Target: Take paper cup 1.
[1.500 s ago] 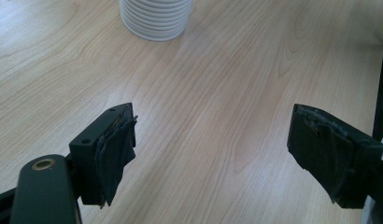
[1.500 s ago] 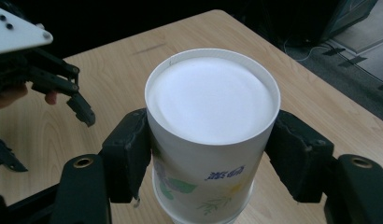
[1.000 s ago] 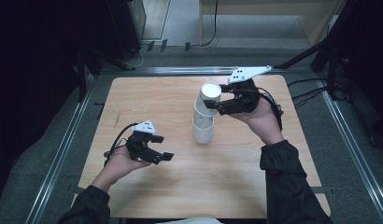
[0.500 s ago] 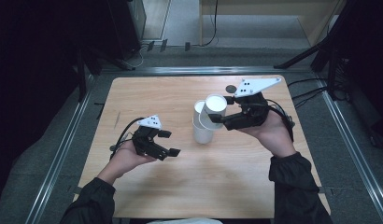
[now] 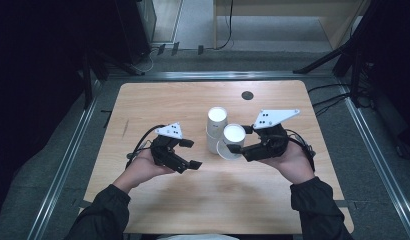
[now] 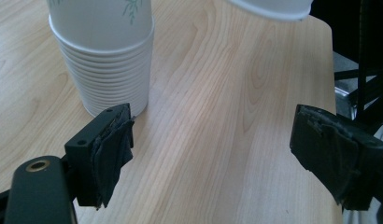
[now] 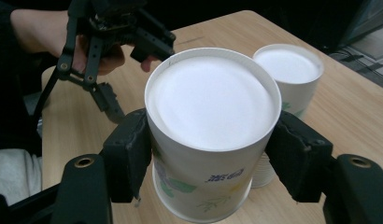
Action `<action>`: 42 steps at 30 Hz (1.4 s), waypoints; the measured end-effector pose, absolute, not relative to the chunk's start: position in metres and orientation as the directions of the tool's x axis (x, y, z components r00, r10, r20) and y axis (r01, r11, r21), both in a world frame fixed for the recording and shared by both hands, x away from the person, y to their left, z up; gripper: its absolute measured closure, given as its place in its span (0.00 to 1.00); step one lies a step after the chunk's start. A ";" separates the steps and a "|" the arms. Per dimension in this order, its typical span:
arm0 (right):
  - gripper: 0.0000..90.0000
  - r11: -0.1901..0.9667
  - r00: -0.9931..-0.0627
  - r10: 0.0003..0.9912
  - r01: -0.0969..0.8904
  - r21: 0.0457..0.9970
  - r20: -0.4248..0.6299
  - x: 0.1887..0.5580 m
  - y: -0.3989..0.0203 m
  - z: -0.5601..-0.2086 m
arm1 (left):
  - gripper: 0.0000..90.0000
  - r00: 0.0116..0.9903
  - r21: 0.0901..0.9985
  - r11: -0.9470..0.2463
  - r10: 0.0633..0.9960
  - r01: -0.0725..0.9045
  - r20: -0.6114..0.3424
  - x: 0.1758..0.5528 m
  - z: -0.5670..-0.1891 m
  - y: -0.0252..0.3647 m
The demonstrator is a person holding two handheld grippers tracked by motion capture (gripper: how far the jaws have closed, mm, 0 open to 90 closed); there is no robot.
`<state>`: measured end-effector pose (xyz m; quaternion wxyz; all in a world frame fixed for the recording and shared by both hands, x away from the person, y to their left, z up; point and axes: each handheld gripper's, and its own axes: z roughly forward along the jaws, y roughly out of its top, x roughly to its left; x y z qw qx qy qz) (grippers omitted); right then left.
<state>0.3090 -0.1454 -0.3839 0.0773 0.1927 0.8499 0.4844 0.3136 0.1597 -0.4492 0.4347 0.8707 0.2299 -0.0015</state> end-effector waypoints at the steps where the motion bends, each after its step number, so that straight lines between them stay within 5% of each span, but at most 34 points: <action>1: 0.38 0.458 -0.917 0.395 0.246 0.854 0.053 0.308 -0.145 -0.388 | 0.15 0.894 0.755 -0.518 0.399 0.402 -0.202 0.313 -0.449 0.159; 15: 0.38 0.481 -0.931 0.348 0.274 0.833 0.105 0.310 -0.132 -0.425 | 0.15 0.912 0.765 -0.527 0.361 0.370 -0.192 0.306 -0.453 0.150; 42: 0.38 0.435 -0.955 0.214 0.280 0.856 0.203 0.309 -0.095 -0.430 | 0.15 0.923 0.803 -0.479 0.317 0.354 -0.217 0.293 -0.457 0.141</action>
